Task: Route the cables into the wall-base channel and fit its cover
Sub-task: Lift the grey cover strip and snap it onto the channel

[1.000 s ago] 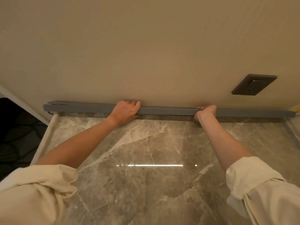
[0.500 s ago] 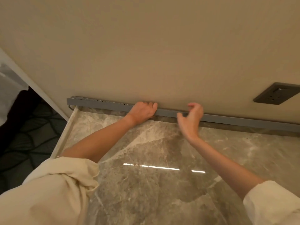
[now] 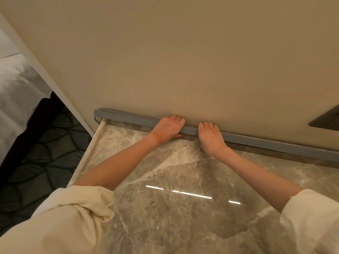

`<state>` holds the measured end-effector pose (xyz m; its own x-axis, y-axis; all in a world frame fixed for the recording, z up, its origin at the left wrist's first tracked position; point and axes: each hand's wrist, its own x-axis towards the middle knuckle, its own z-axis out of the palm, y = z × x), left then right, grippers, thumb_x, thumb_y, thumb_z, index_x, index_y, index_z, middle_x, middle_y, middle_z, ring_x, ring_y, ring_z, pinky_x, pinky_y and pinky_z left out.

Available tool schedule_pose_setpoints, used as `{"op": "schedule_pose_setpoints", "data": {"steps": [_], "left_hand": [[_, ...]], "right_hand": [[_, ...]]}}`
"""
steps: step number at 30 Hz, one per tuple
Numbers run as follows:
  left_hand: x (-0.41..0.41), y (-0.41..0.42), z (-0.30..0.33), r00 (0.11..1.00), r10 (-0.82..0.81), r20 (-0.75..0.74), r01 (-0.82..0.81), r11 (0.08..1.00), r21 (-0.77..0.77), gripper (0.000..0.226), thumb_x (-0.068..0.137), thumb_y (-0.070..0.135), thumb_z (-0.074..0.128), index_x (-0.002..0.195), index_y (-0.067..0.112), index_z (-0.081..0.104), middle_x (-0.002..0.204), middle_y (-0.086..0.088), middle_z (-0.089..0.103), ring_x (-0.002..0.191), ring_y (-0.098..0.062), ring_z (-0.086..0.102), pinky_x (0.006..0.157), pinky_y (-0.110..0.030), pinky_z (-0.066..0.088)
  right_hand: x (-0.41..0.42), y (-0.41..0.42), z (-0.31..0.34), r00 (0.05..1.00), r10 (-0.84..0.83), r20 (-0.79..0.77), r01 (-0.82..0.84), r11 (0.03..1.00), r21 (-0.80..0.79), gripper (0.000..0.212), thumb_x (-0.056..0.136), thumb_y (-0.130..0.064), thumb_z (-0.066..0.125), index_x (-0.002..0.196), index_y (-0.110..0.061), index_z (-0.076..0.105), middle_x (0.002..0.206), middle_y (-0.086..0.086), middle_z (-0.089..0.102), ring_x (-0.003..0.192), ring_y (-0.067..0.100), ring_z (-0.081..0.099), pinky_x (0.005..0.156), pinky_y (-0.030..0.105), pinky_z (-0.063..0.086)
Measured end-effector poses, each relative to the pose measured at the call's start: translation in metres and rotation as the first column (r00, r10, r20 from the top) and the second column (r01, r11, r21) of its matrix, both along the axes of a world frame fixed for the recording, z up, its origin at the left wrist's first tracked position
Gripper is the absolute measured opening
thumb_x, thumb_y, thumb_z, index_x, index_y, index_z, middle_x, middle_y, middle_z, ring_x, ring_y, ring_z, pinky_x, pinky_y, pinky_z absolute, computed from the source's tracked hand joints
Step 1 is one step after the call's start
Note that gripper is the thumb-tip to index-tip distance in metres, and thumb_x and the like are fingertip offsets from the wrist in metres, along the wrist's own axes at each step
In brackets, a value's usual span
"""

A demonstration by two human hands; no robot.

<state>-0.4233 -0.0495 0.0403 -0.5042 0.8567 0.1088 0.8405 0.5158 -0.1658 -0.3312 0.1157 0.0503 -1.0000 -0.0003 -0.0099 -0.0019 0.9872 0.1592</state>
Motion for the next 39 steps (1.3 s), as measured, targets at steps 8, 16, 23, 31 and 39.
{"op": "schedule_pose_setpoints", "data": {"steps": [8,16,23,31,39], "left_hand": [[-0.047,-0.132,0.004,0.975,0.206,-0.081,-0.214,0.971,-0.103,0.040,0.083,0.040,0.063,0.099,0.005,0.049,0.099,-0.013,0.061,0.091,-0.029,0.057,0.081,-0.040,0.046],[-0.058,-0.159,0.002,0.953,0.289,-0.090,-0.299,0.945,-0.131,0.022,0.087,0.025,0.055,0.092,0.004,0.050,0.093,-0.017,0.060,0.085,-0.033,0.058,0.079,-0.043,0.046],[-0.067,-0.164,0.004,0.988,0.138,-0.067,-0.147,0.978,-0.148,0.036,0.091,0.039,0.052,0.096,0.004,0.049,0.096,-0.017,0.059,0.087,-0.033,0.058,0.082,-0.042,0.046],[-0.064,-0.166,0.006,0.988,0.092,-0.125,-0.105,0.989,-0.102,0.028,0.089,0.033,0.055,0.085,0.005,0.051,0.084,-0.015,0.060,0.074,-0.030,0.059,0.070,-0.038,0.049],[-0.080,-0.190,0.016,0.964,0.248,0.095,-0.229,0.958,-0.170,0.041,0.074,0.039,0.072,0.090,0.005,0.055,0.093,-0.013,0.063,0.087,-0.031,0.059,0.074,-0.039,0.046]], "right_hand": [[-0.001,-0.005,0.003,0.996,-0.052,0.072,0.051,0.999,0.010,0.031,0.077,-0.008,0.062,0.104,-0.004,0.047,0.107,0.015,0.056,0.101,0.032,0.052,0.084,0.038,0.042],[-0.018,-0.044,0.005,0.990,-0.061,0.126,0.059,0.998,0.019,0.040,0.076,-0.019,0.069,0.108,-0.005,0.050,0.110,0.014,0.057,0.103,0.031,0.053,0.086,0.036,0.042],[-0.062,-0.135,0.000,0.988,0.104,0.111,-0.086,0.984,-0.153,0.044,0.077,-0.017,0.068,0.113,-0.004,0.047,0.115,0.016,0.056,0.107,0.032,0.053,0.086,0.039,0.046],[-0.105,-0.184,-0.002,0.991,0.086,0.100,-0.056,0.962,-0.268,0.024,0.085,-0.016,0.063,0.107,-0.009,0.059,0.110,0.011,0.067,0.100,0.030,0.066,0.078,0.036,0.051],[-0.090,-0.180,-0.008,0.981,0.194,-0.026,-0.195,0.960,-0.202,0.016,0.080,-0.009,0.059,0.096,-0.009,0.059,0.094,0.012,0.070,0.085,0.028,0.068,0.059,0.030,0.039]]}}
